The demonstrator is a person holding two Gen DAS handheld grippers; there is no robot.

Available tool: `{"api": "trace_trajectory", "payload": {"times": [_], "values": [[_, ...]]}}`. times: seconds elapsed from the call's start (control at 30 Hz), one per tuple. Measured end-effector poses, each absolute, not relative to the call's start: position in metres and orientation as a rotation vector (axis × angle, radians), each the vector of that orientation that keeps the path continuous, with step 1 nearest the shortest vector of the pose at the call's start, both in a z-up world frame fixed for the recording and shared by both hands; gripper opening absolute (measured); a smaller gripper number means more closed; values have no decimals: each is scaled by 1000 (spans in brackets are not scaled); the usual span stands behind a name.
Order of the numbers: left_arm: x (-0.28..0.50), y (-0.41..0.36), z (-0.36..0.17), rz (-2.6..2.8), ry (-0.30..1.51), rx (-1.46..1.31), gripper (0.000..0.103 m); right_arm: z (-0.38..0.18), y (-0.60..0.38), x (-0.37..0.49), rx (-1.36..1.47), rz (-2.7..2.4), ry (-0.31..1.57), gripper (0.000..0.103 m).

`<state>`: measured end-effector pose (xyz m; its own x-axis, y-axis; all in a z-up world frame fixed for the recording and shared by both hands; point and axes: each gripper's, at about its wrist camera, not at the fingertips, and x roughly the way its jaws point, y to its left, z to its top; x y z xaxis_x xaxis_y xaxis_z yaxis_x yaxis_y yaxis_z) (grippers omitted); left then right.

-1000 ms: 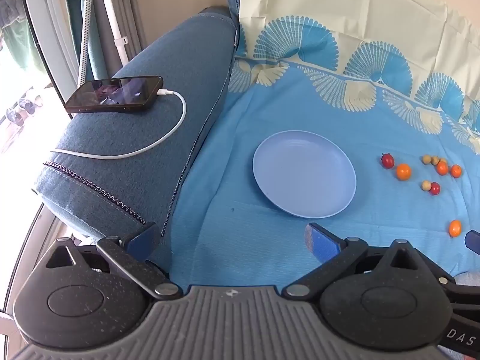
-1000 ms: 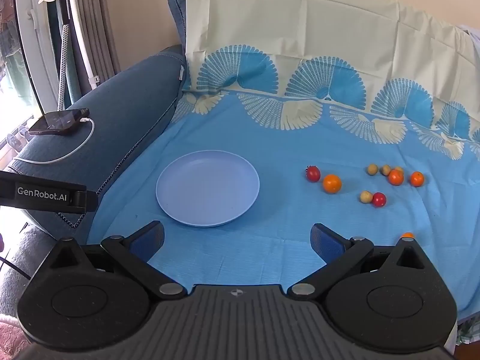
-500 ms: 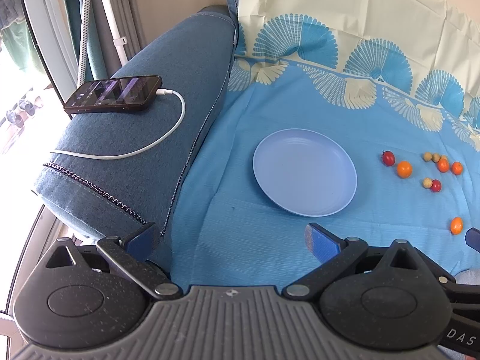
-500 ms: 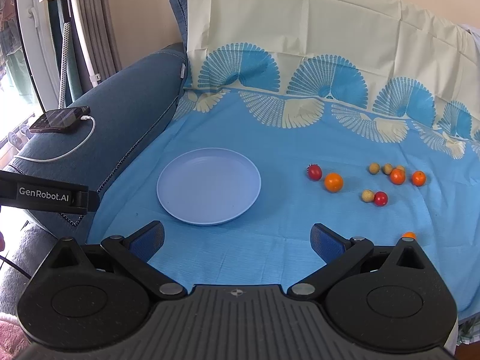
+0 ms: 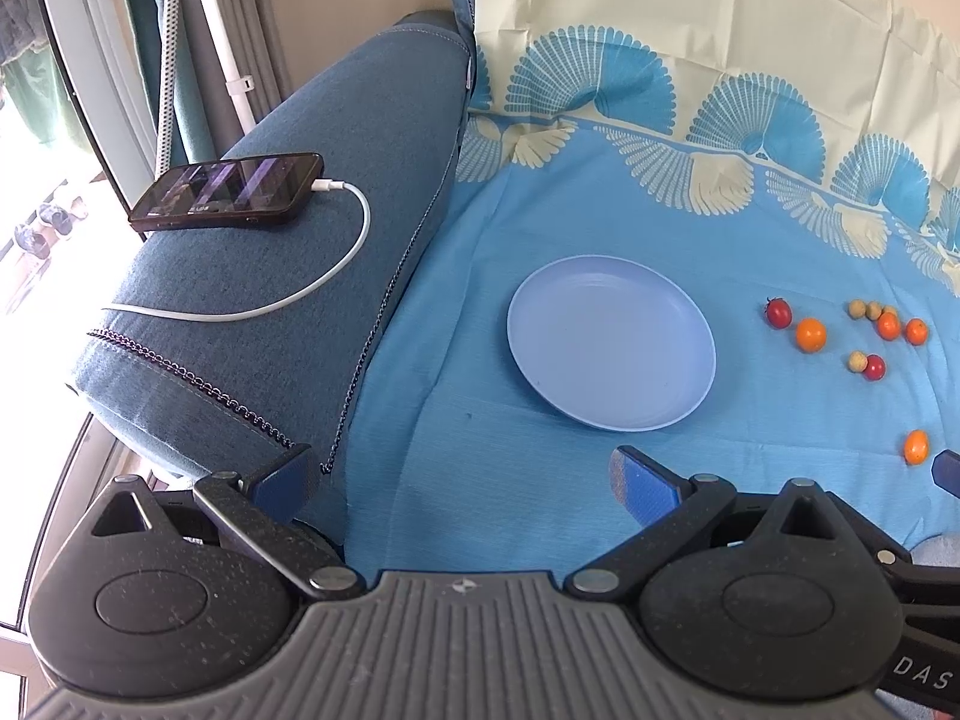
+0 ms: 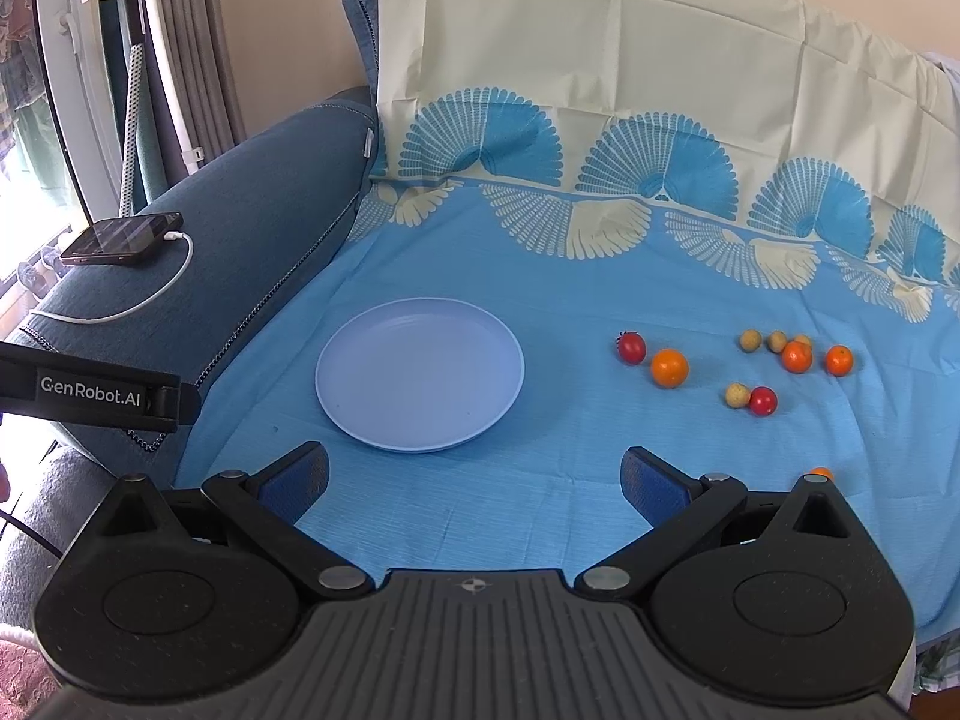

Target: Organize fruits

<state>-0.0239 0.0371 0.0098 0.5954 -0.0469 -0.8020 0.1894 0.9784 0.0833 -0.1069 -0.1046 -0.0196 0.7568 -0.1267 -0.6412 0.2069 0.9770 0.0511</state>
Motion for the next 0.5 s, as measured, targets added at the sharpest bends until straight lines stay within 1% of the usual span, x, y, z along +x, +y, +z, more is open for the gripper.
{"api": "trace_trajectory", "payload": {"times": [0.2, 0.5], "values": [[-23, 36, 9, -138, 925, 175, 103, -20, -105, -107, 99, -190, 667, 103], [-22, 31, 7, -138, 929, 191, 103, -25, -110, -107, 140, -176, 695, 103]]}}
